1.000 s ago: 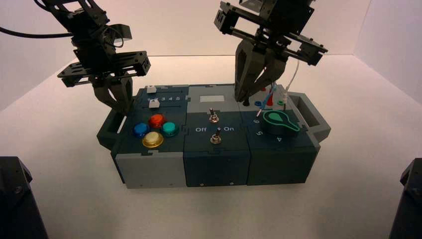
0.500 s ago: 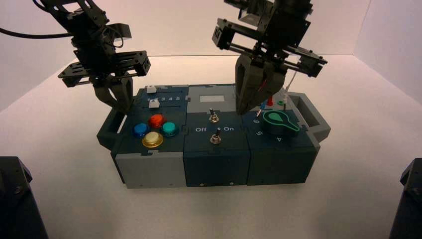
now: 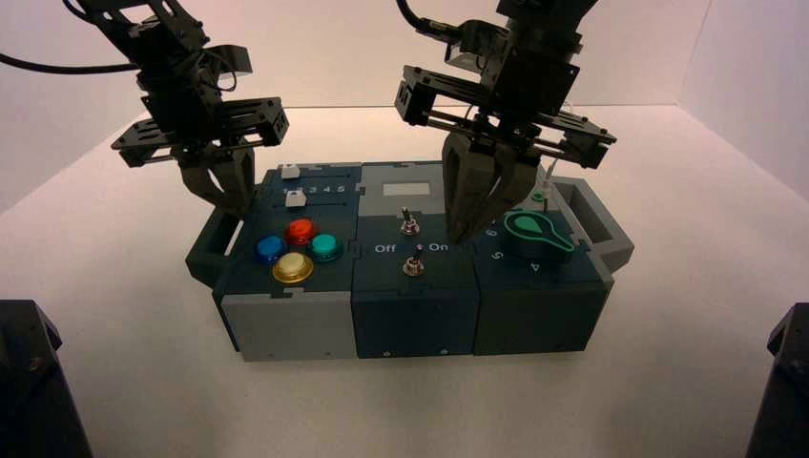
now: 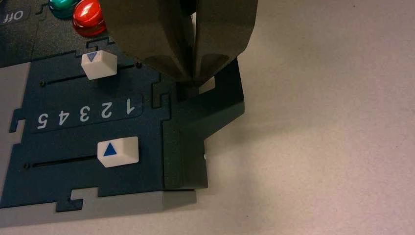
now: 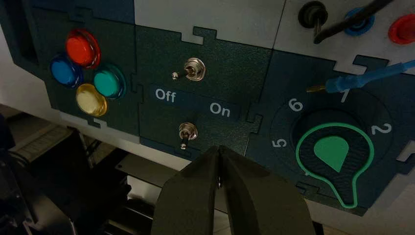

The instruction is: Flip the bottom switch off with the right gripper.

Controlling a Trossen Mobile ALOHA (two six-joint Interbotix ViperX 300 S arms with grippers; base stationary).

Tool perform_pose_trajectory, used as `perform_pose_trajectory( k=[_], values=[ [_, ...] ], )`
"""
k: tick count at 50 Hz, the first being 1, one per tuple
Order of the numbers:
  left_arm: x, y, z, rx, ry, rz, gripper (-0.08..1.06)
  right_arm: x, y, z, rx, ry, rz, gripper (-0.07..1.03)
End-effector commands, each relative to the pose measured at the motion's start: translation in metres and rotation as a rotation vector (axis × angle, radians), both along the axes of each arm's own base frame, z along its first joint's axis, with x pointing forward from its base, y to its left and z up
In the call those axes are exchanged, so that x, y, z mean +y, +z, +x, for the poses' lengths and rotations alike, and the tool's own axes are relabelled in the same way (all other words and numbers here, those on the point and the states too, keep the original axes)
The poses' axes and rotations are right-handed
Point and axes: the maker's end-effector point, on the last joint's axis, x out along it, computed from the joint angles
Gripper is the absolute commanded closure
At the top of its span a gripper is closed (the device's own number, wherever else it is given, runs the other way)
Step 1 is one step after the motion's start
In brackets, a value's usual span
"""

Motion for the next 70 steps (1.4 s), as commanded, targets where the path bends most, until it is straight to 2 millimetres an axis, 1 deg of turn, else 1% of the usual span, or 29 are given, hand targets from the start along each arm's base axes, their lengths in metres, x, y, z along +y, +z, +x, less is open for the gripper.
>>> perform_pose_trajectory(
  k=[1, 17, 34, 47, 55, 70],
  values=[
    [0.003, -0.007, -0.003, 0.001, -0.022, 0.015, 1.01, 0.005, 0.005, 0.003, -0.011, -0.011, 0.016, 0.98],
    [0.003, -0.007, -0.003, 0.001, -0.022, 0.015, 1.01, 0.01, -0.004, -0.003, 0.004, 0.009, -0.001, 0.98],
    [0.003, -0.007, -0.003, 0.001, -0.022, 0.015, 1.01, 0.014, -0.002, -0.002, 0.005, 0.003, 0.003, 0.98],
    [0.003, -0.007, -0.003, 0.001, -0.022, 0.015, 1.01, 0.025, -0.006, -0.006, 0.016, 0.021, -0.006, 0.98],
    [0.003, -0.007, -0.003, 0.0, -0.022, 0.014, 1.01, 0.032, -0.006, -0.004, 0.015, 0.029, -0.003, 0.98],
    [0.003, -0.007, -0.003, 0.001, -0.025, 0.015, 1.01, 0.034, -0.003, -0.006, 0.022, 0.028, -0.002, 0.98]
  ],
)
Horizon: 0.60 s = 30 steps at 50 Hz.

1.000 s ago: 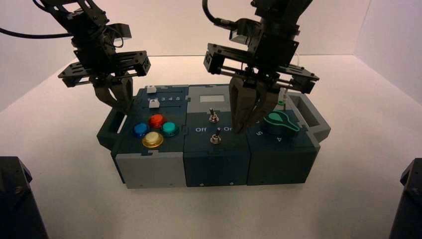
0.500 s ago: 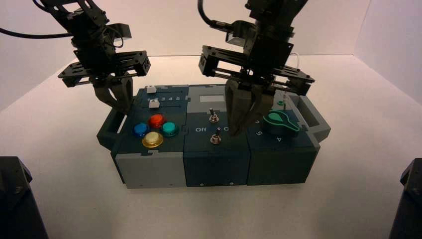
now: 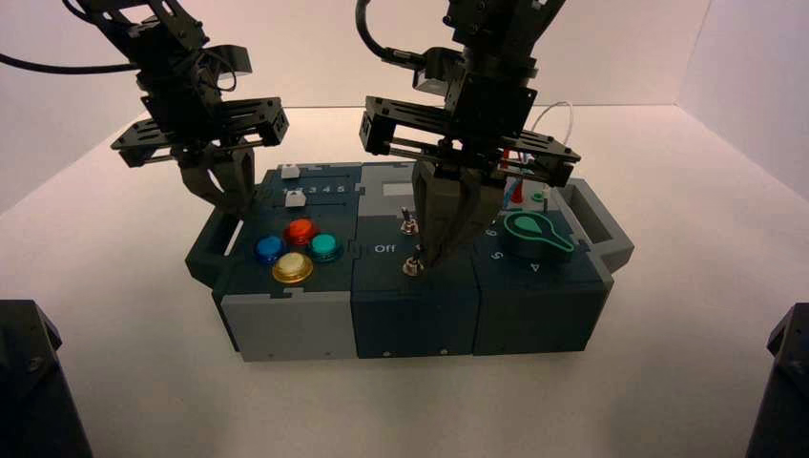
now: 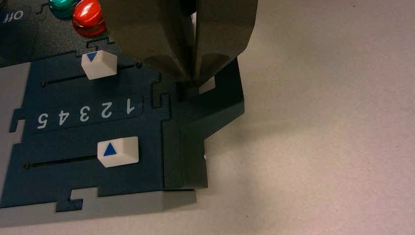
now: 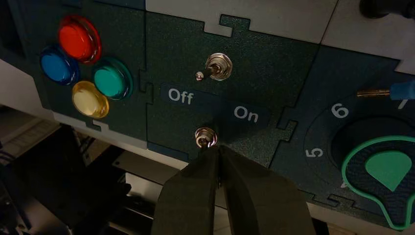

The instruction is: Flip the bottom switch off with the right gripper.

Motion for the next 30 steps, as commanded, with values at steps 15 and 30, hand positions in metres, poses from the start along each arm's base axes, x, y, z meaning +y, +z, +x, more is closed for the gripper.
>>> perform_pose_trajectory(
  k=[15, 30],
  values=[
    [0.002, -0.007, -0.003, 0.0, -0.025, 0.014, 1.01, 0.02, 0.012, -0.003, -0.008, 0.011, 0.03, 0.98],
    [0.002, -0.007, -0.003, 0.001, -0.025, 0.015, 1.01, 0.027, 0.013, 0.0, -0.004, 0.015, 0.03, 0.98]
  ],
)
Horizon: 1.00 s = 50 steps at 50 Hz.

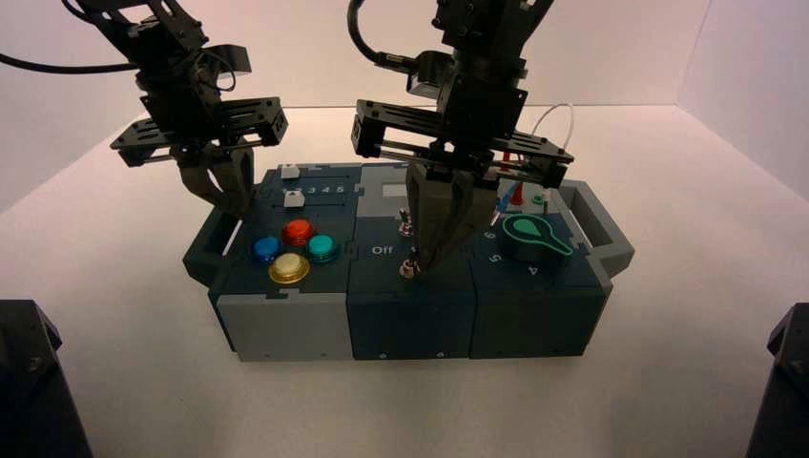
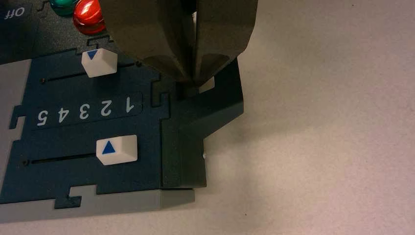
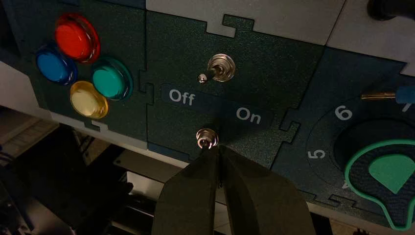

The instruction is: Flip the bottom switch off with the right gripper.

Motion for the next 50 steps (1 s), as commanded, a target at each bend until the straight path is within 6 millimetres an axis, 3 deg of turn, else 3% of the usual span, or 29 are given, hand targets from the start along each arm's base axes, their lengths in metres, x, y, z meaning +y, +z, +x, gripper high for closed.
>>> perform_pose_trajectory(
  k=[1, 42, 50],
  values=[
    [0.002, -0.007, -0.003, 0.0, -0.024, 0.013, 1.01, 0.02, 0.014, 0.003, -0.024, 0.015, 0.045, 0.98],
    [0.002, -0.007, -0.003, 0.002, -0.024, 0.014, 1.01, 0.037, 0.024, 0.002, -0.002, 0.026, 0.047, 0.98],
    [0.002, -0.007, -0.003, -0.004, -0.022, 0.013, 1.01, 0.025, 0.02, -0.002, -0.012, 0.047, 0.02, 0.98]
  ],
)
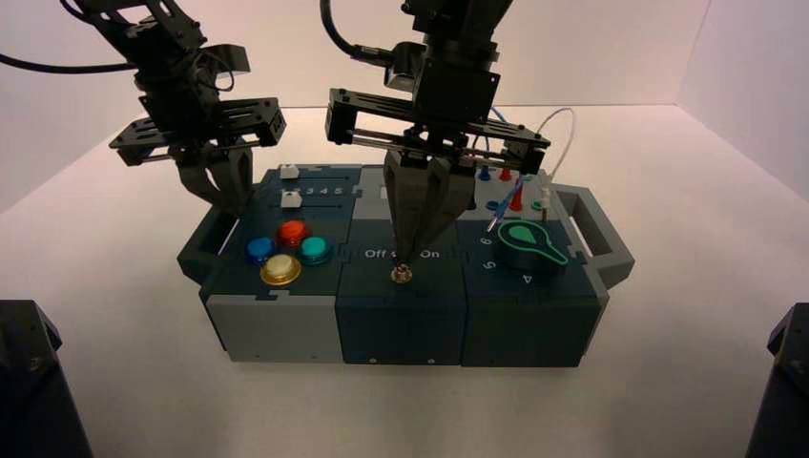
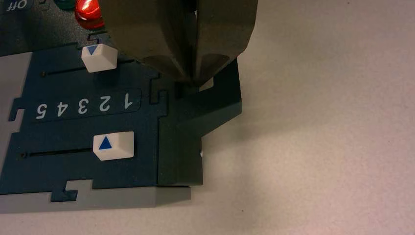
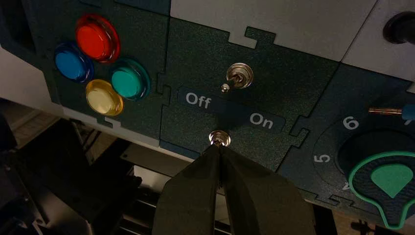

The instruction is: Flip the bottom switch off with the right gripper.

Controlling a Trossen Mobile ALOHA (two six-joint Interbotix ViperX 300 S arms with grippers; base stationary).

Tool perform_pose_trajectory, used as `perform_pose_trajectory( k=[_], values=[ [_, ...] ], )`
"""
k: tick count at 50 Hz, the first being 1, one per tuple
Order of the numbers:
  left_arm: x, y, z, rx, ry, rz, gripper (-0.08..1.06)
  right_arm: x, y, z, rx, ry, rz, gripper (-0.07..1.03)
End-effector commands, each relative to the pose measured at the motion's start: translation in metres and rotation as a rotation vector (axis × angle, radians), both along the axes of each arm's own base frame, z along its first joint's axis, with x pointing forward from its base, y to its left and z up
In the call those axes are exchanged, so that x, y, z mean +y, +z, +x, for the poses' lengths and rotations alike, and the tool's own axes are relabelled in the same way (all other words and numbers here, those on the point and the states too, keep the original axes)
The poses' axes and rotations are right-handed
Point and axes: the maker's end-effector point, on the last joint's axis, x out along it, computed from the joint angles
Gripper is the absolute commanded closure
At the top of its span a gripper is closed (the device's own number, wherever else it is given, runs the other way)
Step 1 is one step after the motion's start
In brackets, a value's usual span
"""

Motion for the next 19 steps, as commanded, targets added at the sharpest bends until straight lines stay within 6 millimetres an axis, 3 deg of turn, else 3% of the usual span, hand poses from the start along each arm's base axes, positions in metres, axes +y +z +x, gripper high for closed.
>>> perform_pose_trajectory(
  k=[1, 19],
  values=[
    [0.002, -0.007, -0.005, 0.005, -0.014, 0.011, 1.01, 0.007, 0.012, -0.003, -0.036, 0.026, 0.029, 0.98],
    [0.003, -0.007, -0.005, -0.005, -0.013, 0.01, 1.01, -0.013, 0.011, -0.01, -0.098, 0.022, 0.059, 0.99]
  ],
)
